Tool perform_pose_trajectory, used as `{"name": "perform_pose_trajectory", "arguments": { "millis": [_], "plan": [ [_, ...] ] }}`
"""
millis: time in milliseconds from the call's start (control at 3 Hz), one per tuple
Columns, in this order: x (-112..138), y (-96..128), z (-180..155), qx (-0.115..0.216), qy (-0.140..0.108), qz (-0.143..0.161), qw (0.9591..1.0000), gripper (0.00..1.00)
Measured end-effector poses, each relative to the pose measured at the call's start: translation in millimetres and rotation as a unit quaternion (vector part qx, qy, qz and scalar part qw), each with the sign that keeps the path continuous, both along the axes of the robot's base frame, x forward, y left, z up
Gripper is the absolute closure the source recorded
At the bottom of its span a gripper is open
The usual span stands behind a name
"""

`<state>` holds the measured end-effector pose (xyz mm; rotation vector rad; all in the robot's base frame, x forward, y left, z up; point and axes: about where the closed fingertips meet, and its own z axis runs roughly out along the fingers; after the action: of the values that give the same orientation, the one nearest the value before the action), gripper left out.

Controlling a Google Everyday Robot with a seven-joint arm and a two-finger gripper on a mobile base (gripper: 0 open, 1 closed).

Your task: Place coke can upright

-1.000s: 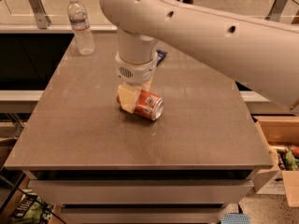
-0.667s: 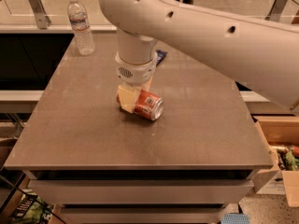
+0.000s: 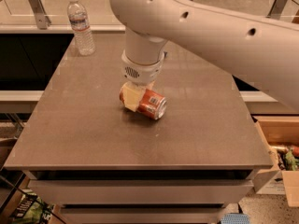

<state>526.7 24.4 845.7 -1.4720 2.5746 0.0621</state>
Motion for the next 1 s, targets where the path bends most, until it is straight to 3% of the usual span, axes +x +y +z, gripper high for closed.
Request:
{"name": "perform_pose_trajectory", "arguments": {
  "millis": [1000],
  "plan": [
    [4.2,-32.0,45.4,0.035,-0.06,-0.008,0.9976,1.0]
  ]
}}
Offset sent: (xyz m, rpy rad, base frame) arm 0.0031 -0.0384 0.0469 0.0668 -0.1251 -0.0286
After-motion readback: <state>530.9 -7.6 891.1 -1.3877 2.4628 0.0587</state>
